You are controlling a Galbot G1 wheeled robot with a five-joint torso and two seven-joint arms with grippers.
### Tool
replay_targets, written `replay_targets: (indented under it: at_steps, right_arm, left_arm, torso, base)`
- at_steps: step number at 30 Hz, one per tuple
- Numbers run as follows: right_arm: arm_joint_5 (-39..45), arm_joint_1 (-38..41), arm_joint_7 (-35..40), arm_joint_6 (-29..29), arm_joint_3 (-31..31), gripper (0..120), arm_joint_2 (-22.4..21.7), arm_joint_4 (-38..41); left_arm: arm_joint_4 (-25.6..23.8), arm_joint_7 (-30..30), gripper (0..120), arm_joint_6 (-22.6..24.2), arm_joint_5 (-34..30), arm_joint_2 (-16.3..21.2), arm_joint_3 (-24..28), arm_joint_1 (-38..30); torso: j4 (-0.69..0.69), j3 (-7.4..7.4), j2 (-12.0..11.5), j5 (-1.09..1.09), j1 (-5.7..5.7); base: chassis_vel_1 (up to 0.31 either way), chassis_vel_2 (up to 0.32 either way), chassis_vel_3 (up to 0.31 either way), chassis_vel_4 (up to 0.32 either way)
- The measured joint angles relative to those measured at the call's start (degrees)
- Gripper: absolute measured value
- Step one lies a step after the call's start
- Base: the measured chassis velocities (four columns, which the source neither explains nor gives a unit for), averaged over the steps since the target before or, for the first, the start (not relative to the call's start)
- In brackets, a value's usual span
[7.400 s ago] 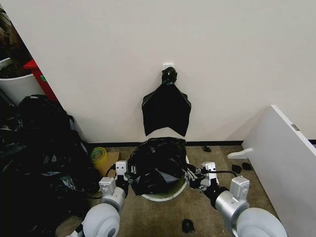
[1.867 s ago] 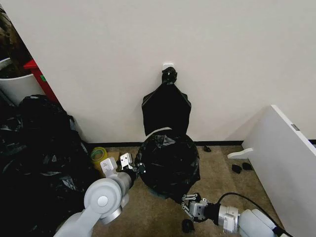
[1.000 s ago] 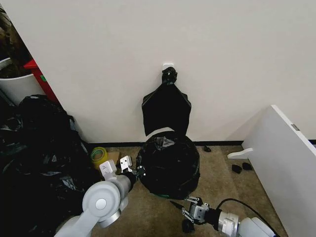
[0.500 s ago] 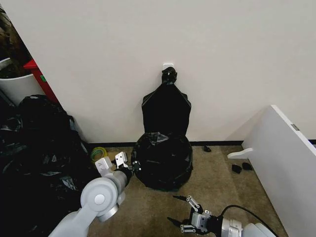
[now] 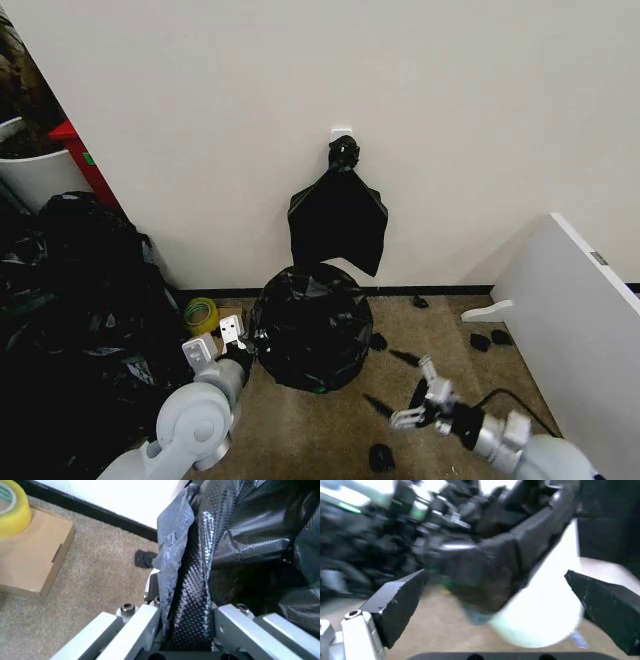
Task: Place the garbage bag over the trash bin.
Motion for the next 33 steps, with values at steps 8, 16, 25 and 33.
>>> replay_targets:
  at_steps: [8,16,25,33]
  right_arm:
    - [20.37,3.11,-9.26,-5.91,3.22,100,-2.00,-0.54]
    - [35.44,6.70,-7.15,-11.49,4.96,100,-6.52,-0.60]
    - [44.40,8.18,-2.10,-15.94,5.18,100,-11.09,-2.64]
    - [45.15,13.01,-5.37,-19.23,2.34,100,-15.20,-3.74]
  left_arm:
    - [3.93,10.60,0,-7.23,8.64,0.70,1.18,1.30]
    - [4.37,22.73,0,-15.99,19.15,2.04,1.97,4.88]
    - [4.99,30.30,0,-21.41,27.66,3.20,2.84,4.18]
    - [6.12,36.00,0,-25.47,29.81,4.52,2.97,4.07]
  torso:
    - [0.03,0.00,0.00,0.01,0.00]
    - [0.04,0.00,0.00,0.00,0.00]
    - [0.01,0.00,0.00,0.02,0.00]
    - [0.03,0.00,0.00,-0.01,0.00]
  base:
    - [0.000,0.000,0.000,0.000]
    - [0.000,0.000,0.000,0.000]
    - [0.000,0.000,0.000,0.000]
    - [0.000,0.000,0.000,0.000]
